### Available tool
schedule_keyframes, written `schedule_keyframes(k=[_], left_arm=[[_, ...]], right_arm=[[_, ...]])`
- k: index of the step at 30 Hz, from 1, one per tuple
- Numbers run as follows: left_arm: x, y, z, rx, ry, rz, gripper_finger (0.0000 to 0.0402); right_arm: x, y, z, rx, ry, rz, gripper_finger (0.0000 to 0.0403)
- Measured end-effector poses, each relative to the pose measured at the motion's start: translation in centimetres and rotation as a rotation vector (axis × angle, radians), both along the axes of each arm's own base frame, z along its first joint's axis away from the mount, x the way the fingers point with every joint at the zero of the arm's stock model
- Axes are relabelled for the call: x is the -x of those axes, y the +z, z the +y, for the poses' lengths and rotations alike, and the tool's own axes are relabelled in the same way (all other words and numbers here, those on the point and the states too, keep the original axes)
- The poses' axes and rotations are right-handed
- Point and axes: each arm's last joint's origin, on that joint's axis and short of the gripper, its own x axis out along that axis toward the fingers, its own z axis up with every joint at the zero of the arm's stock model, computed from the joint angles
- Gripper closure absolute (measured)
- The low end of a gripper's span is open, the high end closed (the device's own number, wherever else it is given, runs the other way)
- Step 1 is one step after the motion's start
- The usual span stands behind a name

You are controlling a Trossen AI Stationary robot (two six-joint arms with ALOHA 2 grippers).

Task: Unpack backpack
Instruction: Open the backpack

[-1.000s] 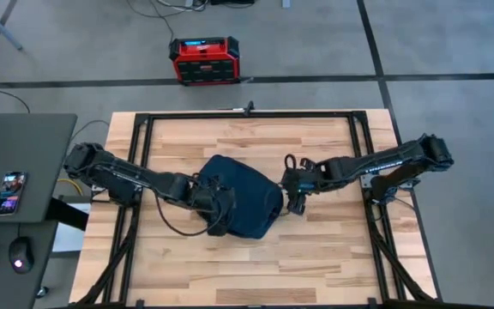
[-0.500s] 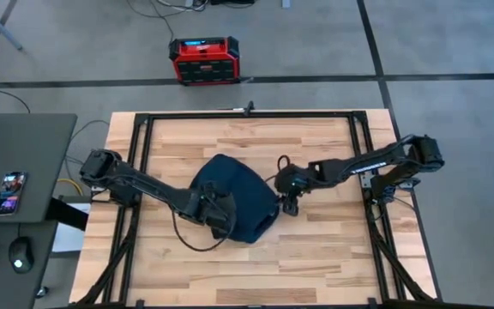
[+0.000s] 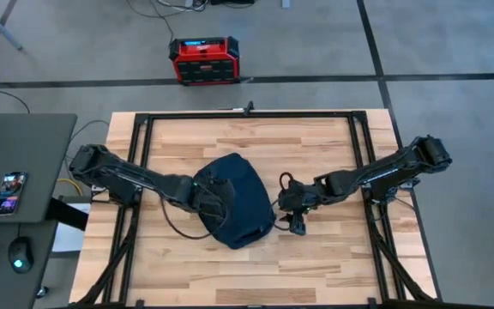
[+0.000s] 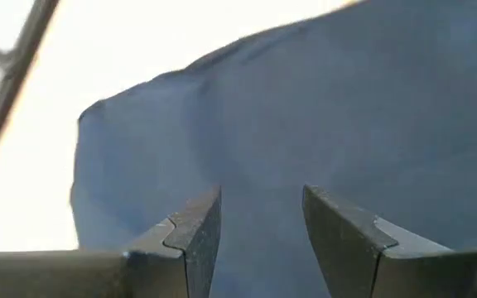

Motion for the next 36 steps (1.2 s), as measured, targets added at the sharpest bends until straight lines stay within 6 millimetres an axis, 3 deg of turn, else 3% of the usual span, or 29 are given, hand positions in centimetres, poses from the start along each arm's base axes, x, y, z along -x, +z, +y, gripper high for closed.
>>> schedule_keyframes(k=[3,10,18,24,27,33,36], left_arm=[[-0.5,0.9,-0.4,0.099,-0.051,-0.090,0.0247],[-2.6,-0.7,-2.2,0.220,-0.184,-0.133,0.0247],[-2.9,-0.6,-3.6,0.293,-0.194,-0.195,0.0247],[-4.1,-3.4,-4.9,0.256,-0.163,-0.158,0.0247],[-4.7,-3.5,-5.2,0.223,-0.128,-0.166,0.0247],[-4.8,-4.6,-4.5,0.101,-0.032,-0.105,0.0248],[-4.6,-5.0,-3.8,0.077,-0.006,-0.063,0.0268]], right_arm=[[-0.4,-0.7,0.1,0.013,-0.028,0.009,0.0223],[-1.9,-1.8,-0.4,0.033,-0.055,-0.040,0.0223],[-2.0,-2.1,-1.1,0.058,-0.053,-0.025,0.0223],[-2.1,-2.1,-1.7,0.076,-0.051,-0.027,0.0223],[-2.1,-2.1,-1.9,0.077,-0.055,-0.026,0.0223],[-2.1,-2.1,-1.8,0.087,-0.042,-0.025,0.0223],[-2.1,-2.1,-1.8,0.088,-0.041,-0.022,0.0223]])
